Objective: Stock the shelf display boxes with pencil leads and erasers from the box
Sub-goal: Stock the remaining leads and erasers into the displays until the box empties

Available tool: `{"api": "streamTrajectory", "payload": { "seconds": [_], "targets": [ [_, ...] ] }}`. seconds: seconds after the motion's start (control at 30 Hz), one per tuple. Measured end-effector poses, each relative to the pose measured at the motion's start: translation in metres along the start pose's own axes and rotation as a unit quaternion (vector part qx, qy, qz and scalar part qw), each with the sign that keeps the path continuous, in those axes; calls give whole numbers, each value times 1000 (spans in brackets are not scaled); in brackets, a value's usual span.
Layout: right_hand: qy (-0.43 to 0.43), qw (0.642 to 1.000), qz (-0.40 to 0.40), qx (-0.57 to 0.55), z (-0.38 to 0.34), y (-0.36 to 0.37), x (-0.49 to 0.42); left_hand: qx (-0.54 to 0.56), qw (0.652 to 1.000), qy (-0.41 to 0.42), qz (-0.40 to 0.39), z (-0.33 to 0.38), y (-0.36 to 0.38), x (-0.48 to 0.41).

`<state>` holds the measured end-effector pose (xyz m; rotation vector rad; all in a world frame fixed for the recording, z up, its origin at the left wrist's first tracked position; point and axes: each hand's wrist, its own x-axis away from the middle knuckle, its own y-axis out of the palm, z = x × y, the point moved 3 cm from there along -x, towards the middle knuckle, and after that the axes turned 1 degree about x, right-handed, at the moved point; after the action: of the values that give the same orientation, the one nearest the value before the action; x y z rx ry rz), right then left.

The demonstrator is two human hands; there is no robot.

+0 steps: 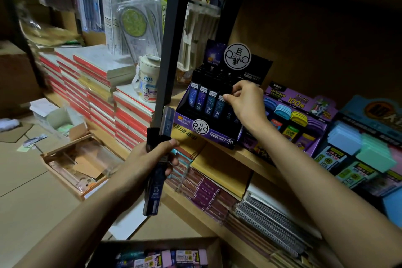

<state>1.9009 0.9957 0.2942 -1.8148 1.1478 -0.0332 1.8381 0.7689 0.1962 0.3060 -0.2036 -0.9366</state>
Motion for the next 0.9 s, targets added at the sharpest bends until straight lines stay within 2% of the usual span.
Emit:
{"api": "streamTrajectory", "payload": {
  "seconds": [0.07, 0.13, 0.17, 0.2, 0.23, 0.27, 0.33, 0.4, 0.47, 0.6, 0.67, 0.8, 0.9],
  "targets": [
    [-9, 995, -22, 94, -5, -3, 3, -10, 1000, 1, 1, 0, 2, 2],
    [-33, 993, -10, 117, -11, -10, 17, -17, 1000, -6, -16, 0, 3, 1],
    [-44, 997, -12, 67, -14, -12, 29, -12, 999, -19, -32, -1, 4, 1],
    [-40, 998, -39, -31, -17, -11, 44, 1, 998, -39, -50, -2, 5, 0],
    [-21, 984, -98, -145, -20, -6, 61, 18, 995, -63, -72, -4, 8, 0],
    [7, 955, -170, -242, -23, 1, 78, 30, 991, -84, -97, -5, 10, -1],
    [64, 894, -268, -354, -27, 15, 103, 30, 984, -105, -140, -8, 14, -1],
    [95, 862, -289, -406, -28, 20, 112, 27, 980, -103, -166, -10, 16, 0],
    [125, 842, -264, -453, -27, 17, 111, 39, 980, -93, -170, -9, 16, 1],
    [196, 809, -173, -526, -12, 6, 101, 51, 994, -33, -87, -3, 12, 0],
    [201, 807, -166, -530, -5, 4, 102, 44, 998, 3, -38, 1, 10, 2],
    [182, 827, -230, -480, 2, 5, 115, 4, 999, 46, 23, 9, 7, 7],
    [122, 839, -331, -415, -3, 7, 123, 0, 996, 49, 68, 11, 3, 7]
  ]
}}
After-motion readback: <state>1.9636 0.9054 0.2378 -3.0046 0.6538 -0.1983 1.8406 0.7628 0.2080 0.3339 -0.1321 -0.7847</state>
